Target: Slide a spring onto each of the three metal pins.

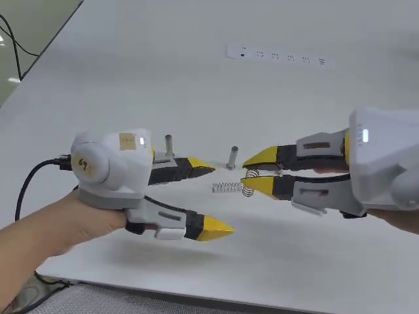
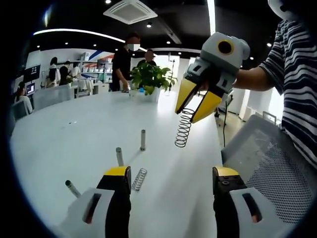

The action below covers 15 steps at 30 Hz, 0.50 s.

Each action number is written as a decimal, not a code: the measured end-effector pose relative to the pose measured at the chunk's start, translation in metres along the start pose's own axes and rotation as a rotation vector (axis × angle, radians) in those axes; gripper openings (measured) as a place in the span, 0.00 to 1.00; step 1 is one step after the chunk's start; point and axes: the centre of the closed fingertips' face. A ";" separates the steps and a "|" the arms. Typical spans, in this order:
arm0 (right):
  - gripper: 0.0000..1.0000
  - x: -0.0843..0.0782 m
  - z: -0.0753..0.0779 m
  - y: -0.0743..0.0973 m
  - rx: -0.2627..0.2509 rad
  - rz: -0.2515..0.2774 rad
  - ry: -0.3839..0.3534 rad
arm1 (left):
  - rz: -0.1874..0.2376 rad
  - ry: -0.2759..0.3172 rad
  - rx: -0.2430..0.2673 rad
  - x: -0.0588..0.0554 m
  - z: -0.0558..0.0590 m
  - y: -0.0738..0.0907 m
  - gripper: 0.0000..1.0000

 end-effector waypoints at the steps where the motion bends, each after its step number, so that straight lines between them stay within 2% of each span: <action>1: 0.11 0.000 0.001 0.000 -0.003 -0.001 0.002 | 0.006 0.000 0.013 0.001 -0.002 0.003 0.67; 8: 0.11 -0.002 0.004 0.002 -0.017 -0.007 0.006 | 0.027 0.005 0.073 0.003 -0.015 0.016 0.77; 15: 0.11 -0.004 0.010 0.005 -0.037 -0.013 0.012 | 0.039 0.009 0.121 0.004 -0.021 0.028 0.86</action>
Point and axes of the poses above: the centre of the closed fingertips' face, and the gripper's own axes: y roughly backward along the fingers, z roughly to its right, x roughly out of its top, and after that the axes turned 5 degrees about z, right-handed
